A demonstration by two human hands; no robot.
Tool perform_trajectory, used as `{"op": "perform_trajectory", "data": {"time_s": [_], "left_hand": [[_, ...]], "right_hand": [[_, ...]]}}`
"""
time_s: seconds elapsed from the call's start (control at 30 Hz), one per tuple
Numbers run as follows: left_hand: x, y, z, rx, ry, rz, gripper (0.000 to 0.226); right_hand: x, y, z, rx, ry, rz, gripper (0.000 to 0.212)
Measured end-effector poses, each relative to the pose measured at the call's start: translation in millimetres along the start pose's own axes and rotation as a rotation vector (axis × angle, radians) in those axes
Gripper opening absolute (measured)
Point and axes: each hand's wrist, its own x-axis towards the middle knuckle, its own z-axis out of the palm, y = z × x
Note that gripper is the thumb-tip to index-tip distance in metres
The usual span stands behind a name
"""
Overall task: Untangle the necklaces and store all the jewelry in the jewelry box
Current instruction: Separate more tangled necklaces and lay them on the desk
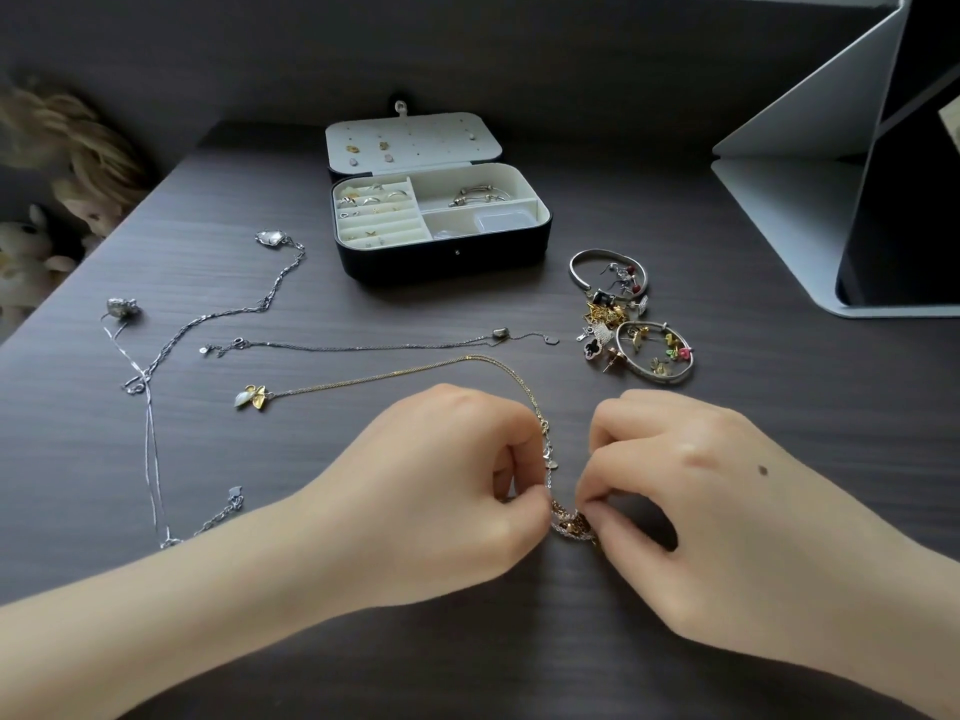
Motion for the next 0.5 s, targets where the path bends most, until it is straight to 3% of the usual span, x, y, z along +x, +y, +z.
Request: {"op": "perform_trajectory", "data": {"time_s": [0.17,0.33,0.5], "left_hand": [[0.4,0.5,0.4,0.004,0.010,-0.021,0.028],[0.4,0.7,0.0,0.002,0.007,-0.015,0.028],[0.0,-0.2,0.2,0.002,0.002,-0.007,0.020]], "right_hand": [[-0.5,3.9,1.3,-0.061,0.034,-0.003,0.023],[0.3,2.1,-0.6,0.012,0.054,0.012,0.010],[0.6,-1.7,0.7,0.091,0.037,0.042,0.023]]}}
